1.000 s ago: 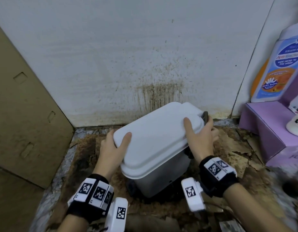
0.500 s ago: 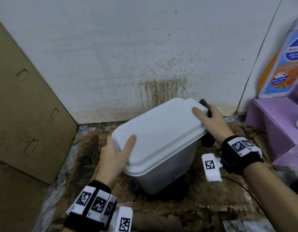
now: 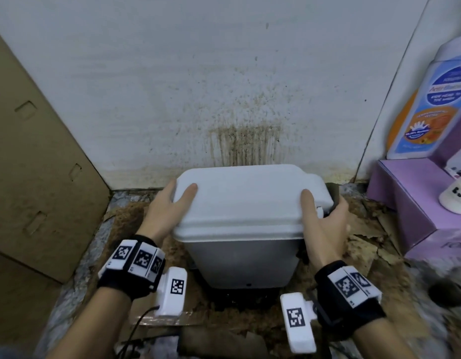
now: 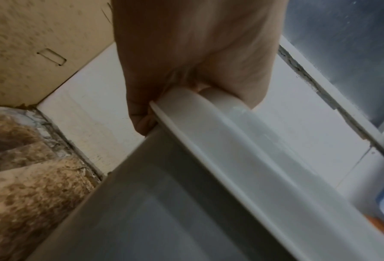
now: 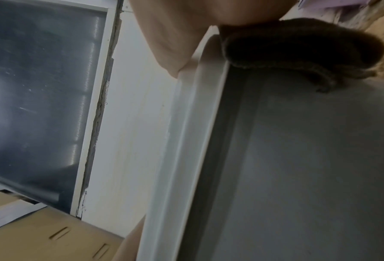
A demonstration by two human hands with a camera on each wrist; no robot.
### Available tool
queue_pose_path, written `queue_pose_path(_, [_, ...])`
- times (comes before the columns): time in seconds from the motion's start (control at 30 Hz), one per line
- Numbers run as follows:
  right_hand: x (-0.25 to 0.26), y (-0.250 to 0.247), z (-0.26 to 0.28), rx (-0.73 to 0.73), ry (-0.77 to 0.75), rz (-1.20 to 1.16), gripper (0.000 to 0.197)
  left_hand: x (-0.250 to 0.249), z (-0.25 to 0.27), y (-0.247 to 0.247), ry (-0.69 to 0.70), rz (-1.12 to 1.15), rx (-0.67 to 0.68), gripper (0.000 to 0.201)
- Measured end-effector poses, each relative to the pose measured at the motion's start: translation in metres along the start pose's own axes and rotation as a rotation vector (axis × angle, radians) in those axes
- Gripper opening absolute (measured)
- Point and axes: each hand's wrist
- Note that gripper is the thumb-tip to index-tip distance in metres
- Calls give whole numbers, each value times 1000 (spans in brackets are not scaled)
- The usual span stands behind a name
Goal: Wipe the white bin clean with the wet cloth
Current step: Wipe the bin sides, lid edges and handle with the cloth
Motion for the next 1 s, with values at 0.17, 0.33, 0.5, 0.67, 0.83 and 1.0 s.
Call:
queue_pose_path(0.17, [-7, -4, 9, -16, -11, -10, 73, 4, -8, 6, 12, -37, -19, 81])
queue_pose_path(0.33, [-7, -5, 1, -7, 7, -24, 62, 12, -9, 7, -7, 3, -30, 86])
queue_pose_path(0.5, [-10, -10, -13, -12, 81, -80, 32, 16, -4, 7, 11, 1, -58, 87])
queue_pose_path(0.67, [-4, -17, -23, 15, 98, -102, 33, 16, 1, 7, 75, -85, -121, 76])
queue_pose_path(0.83, [2, -20, -18, 52, -61, -37, 39, 13, 8, 7, 228, -261, -261, 66])
queue_pose_path(1.0, [3, -14, -13, 41, -83, -70, 35, -4, 23, 11, 416, -306, -377, 34])
Point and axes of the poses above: each hand's wrist, its own z-axis away from the middle knuckle, its own y-axis out of the palm, x = y × z, and after that the axes turned 15 degrees about -x, right-handed
